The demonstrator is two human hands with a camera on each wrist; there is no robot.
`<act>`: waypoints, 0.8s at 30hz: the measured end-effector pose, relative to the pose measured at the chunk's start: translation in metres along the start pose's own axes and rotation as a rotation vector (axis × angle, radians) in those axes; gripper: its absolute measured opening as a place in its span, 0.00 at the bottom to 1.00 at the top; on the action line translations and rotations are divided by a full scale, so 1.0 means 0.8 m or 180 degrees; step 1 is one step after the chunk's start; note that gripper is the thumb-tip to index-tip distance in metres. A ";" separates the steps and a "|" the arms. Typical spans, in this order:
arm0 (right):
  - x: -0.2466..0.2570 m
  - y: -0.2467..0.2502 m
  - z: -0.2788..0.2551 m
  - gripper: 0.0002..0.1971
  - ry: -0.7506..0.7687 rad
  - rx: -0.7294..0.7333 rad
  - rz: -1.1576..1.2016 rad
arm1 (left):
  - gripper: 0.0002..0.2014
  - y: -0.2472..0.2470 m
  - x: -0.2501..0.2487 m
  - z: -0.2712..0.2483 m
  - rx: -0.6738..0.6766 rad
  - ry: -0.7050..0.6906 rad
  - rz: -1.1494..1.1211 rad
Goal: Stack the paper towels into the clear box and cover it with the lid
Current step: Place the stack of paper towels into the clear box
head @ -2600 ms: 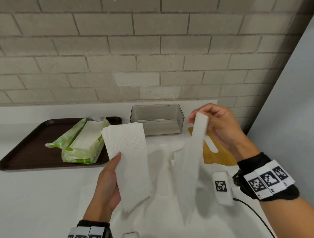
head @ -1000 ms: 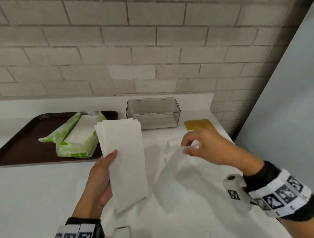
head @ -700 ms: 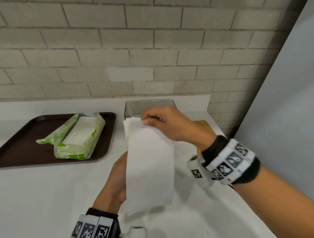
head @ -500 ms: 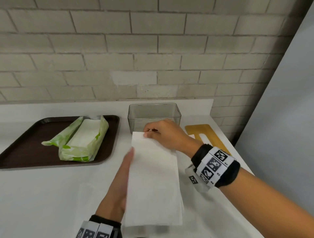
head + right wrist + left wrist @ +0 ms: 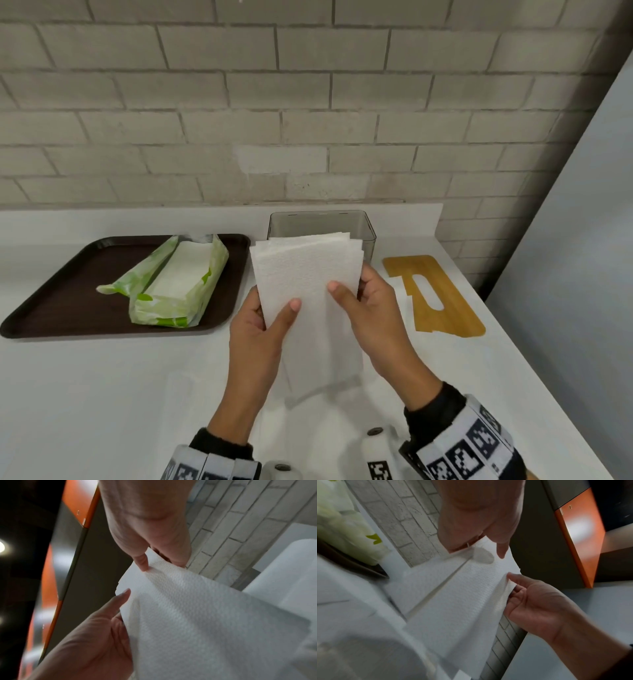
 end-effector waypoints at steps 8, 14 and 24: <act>-0.074 -0.001 -0.022 0.20 -0.0739 0.0381 -0.0725 | 0.09 0.000 0.040 -0.006 -0.0302 0.0505 -0.0435; -0.085 0.038 -0.046 0.08 -0.1049 0.0834 -0.1224 | 0.14 0.056 0.029 0.004 -0.0555 0.0378 -0.0549; -0.062 0.099 -0.051 0.10 -0.0534 -0.0388 0.0330 | 0.15 0.051 0.073 -0.030 -0.0185 0.0767 0.0278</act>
Point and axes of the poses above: each hand's wrist, its own z-axis towards the middle knuckle, its own y-axis out of the back of the hand, x = y × z, the point moved 10 cm from there along z, towards the middle knuckle
